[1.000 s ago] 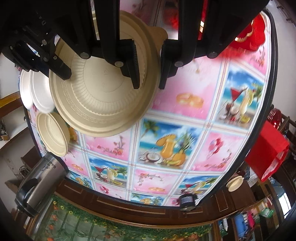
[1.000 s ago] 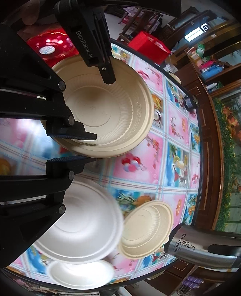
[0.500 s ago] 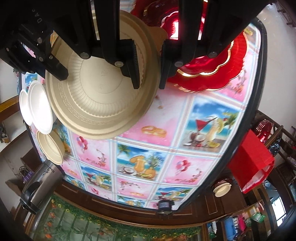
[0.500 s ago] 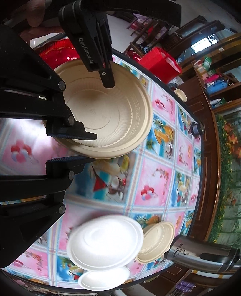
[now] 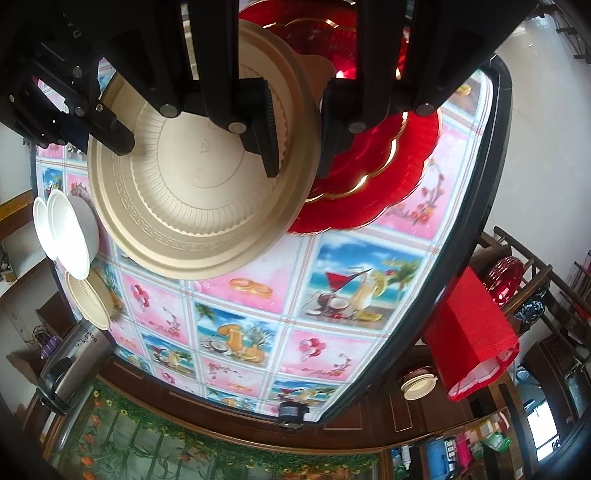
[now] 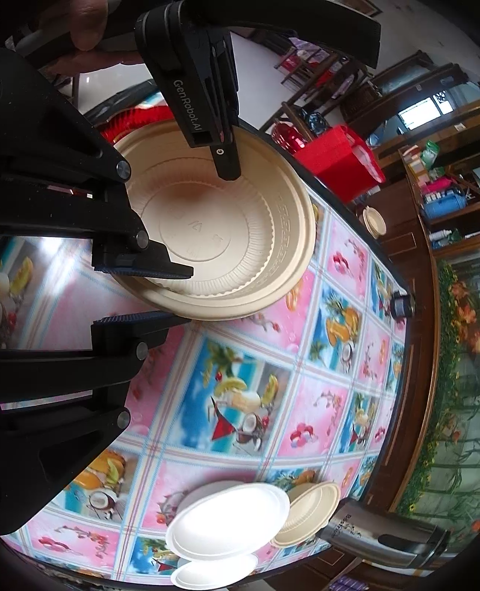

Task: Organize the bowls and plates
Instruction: 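Lift the beige bowl with the left tool and carry it over the red plates, then lower the beige bowl into the red plates and open the left tool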

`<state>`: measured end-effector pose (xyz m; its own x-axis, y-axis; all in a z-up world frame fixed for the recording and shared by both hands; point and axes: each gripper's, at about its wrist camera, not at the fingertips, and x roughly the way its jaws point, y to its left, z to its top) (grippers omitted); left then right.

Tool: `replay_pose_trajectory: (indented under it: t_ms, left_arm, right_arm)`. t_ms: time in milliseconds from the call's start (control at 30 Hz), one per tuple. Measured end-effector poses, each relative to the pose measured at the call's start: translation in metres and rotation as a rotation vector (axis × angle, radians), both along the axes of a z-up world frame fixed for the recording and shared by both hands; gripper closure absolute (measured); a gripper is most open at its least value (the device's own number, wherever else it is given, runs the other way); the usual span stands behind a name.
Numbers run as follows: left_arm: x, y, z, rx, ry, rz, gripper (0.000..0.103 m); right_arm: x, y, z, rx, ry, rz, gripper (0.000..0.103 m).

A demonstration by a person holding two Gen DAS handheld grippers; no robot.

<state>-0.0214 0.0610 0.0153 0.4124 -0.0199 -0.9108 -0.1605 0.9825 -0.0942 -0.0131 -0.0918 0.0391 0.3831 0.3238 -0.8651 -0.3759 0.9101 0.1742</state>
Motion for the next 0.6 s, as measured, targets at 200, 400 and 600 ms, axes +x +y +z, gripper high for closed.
replay_pose_trajectory:
  t_ms: [200,400,600]
  left_arm:
    - [-0.017,0.018,-0.005,-0.002,0.017,0.015,0.084]
    - [-0.025,0.03,-0.012,0.002,0.027,0.031,0.084]
    - [-0.034,0.036,-0.026,0.013,0.056,0.044,0.083]
  right_arm:
    - [-0.012,0.019,0.002,-0.011,-0.003,0.04,0.087]
    - [-0.02,0.035,-0.004,-0.025,0.01,0.073,0.087]
    - [-0.026,0.047,-0.015,-0.045,0.032,0.103,0.086]
